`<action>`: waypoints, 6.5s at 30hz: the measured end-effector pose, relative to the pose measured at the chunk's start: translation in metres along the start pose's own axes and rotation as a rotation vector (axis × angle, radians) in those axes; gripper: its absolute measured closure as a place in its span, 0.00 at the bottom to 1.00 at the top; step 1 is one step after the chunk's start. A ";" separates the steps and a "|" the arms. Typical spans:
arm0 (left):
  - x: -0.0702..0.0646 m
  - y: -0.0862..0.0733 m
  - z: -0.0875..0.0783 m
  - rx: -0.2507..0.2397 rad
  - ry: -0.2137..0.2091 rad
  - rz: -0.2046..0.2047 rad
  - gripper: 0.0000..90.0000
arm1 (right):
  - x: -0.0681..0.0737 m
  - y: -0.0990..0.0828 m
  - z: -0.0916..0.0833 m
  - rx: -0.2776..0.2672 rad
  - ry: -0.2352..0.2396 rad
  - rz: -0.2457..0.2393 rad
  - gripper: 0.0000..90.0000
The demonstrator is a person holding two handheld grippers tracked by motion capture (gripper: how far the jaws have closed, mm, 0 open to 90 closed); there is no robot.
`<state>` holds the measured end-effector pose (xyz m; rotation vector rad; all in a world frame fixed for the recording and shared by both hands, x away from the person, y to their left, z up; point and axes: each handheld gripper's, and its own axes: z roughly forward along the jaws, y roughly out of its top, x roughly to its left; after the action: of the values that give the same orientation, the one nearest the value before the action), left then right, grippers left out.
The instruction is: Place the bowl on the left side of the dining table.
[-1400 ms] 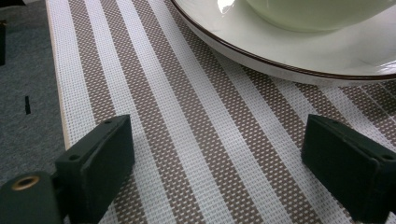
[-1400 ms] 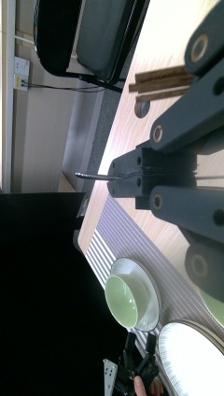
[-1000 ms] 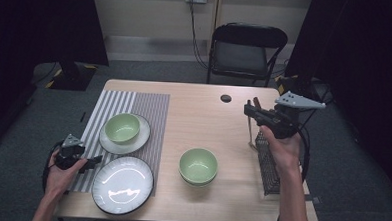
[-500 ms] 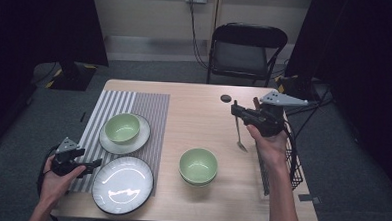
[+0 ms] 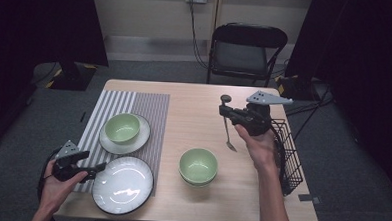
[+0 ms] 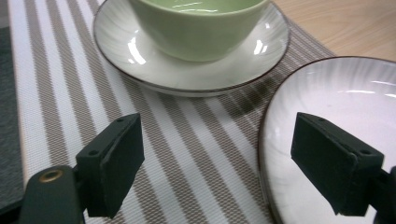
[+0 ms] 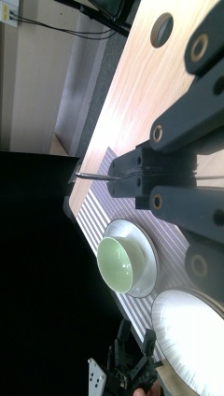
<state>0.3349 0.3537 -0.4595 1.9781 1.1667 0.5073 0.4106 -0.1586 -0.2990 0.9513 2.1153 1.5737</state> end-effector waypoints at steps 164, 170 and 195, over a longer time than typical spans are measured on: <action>-0.084 0.141 0.030 -0.339 -0.445 0.148 0.99 | 0.103 0.009 0.134 0.043 0.305 -0.082 0.57; -0.080 0.140 0.027 -0.341 -0.429 0.149 0.99 | 0.098 0.005 0.131 0.050 0.271 -0.084 0.50; -0.055 0.139 0.018 -0.340 -0.377 0.148 1.00 | 0.039 -0.034 0.103 0.124 0.124 -0.045 0.32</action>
<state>0.3963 0.2590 -0.3599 1.7713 0.6570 0.3577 0.4357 -0.0647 -0.3601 0.8576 2.3267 1.5311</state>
